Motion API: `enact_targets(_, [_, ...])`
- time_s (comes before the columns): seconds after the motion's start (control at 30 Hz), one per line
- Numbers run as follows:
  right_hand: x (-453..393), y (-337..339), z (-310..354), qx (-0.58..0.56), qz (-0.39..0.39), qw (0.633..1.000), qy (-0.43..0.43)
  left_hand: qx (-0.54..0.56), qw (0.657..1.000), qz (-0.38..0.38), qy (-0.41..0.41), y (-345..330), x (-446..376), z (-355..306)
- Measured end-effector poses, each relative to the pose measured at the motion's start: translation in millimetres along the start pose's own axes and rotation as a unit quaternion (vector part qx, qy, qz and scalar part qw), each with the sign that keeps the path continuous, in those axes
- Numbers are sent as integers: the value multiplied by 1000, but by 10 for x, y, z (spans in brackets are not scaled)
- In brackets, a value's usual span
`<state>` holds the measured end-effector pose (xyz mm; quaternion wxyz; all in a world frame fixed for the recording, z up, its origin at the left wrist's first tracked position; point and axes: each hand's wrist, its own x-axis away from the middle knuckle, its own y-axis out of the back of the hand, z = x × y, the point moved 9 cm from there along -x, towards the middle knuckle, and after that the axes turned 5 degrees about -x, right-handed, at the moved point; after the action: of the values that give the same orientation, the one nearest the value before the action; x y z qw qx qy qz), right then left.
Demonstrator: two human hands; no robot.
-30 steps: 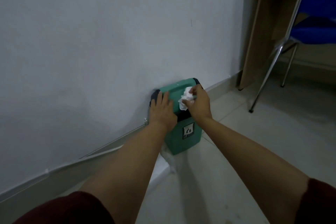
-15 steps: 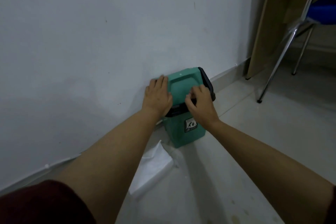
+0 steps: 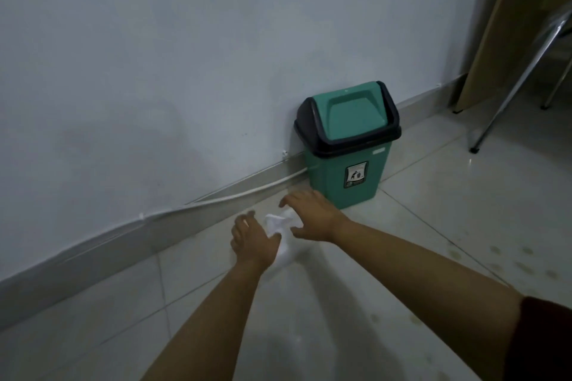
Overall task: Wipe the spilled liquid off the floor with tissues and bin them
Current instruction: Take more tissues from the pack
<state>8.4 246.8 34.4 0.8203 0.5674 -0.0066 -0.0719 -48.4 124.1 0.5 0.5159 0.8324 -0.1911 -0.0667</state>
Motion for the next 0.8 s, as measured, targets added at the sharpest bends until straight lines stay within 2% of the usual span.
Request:
enact_targets(0.07, [-14,-255,-54,40,71,995,-57,-29,999,43,-9,-175,46,206])
enact_targets(0.13, [-24,-356,-90,76,92,989,-84,-37,997,53,-32,-273,79,283])
enact_targets(0.3, [-72,-181,-11,134,-18,988,-80,-32,997,39,-66,-416,109,242])
enact_targets(0.43, [-111,-85,-11,101,-40,990,-90,-32,994,30,-97,-452,-8,94])
enact_targets(0.53, [-146,49,71,90,-78,991,-68,-39,997,10,-68,-475,-44,156])
enact_targets(0.63, [-140,355,127,43,-180,981,-64,-33,998,-10,-58,-489,-32,188])
enact_targets(0.8, [-33,784,93,-75,-277,955,-71,-29,998,-11,-55,-475,-63,206])
